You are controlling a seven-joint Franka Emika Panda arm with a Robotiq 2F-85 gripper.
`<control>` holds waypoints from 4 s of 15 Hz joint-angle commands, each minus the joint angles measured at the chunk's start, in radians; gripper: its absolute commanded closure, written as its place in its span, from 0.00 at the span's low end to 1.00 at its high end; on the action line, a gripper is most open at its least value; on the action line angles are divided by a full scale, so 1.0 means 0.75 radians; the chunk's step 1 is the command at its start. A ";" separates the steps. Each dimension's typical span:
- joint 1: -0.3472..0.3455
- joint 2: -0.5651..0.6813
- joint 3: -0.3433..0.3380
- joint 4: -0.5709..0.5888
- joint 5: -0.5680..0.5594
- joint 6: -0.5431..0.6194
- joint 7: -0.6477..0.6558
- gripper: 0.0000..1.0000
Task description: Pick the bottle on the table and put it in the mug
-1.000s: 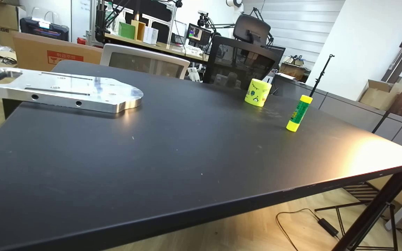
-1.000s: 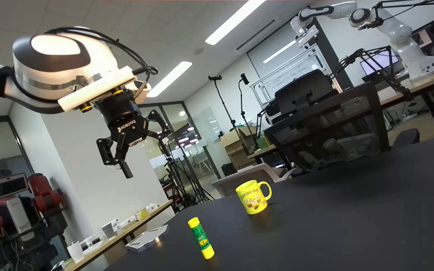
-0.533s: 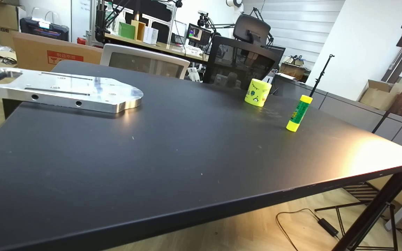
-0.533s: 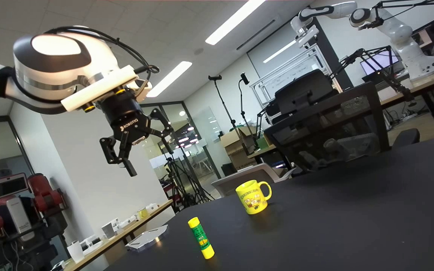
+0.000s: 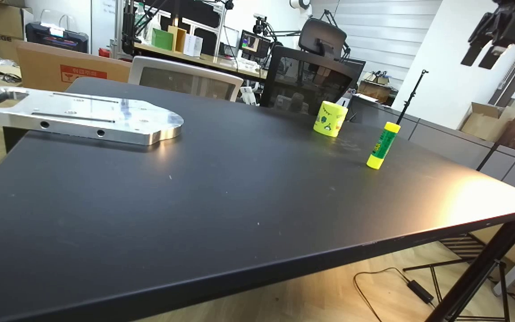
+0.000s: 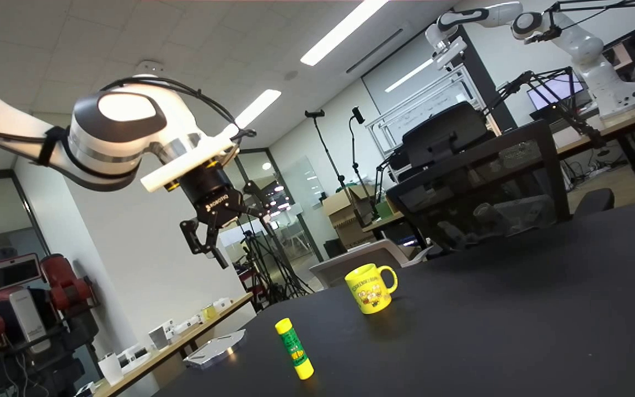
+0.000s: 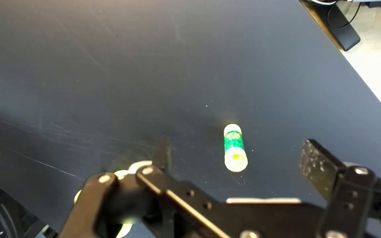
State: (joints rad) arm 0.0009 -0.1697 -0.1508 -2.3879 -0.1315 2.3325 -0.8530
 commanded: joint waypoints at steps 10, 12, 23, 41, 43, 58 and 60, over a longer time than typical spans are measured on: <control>-0.017 0.331 0.140 0.046 0.107 0.330 -0.085 0.00; -0.023 0.369 0.154 0.054 0.110 0.343 -0.091 0.00; -0.073 0.621 0.215 0.189 0.090 0.355 -0.061 0.00; -0.149 0.669 0.240 0.452 0.170 -0.003 -0.050 0.92; -0.155 0.654 0.227 0.499 0.149 0.028 -0.034 0.92; -0.177 0.702 0.212 0.743 0.123 0.035 -0.005 0.68; -0.177 0.702 0.212 0.743 0.123 0.035 -0.005 0.68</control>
State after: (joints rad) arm -0.1260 0.3570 0.0014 -1.8324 -0.0355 2.3610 -0.8594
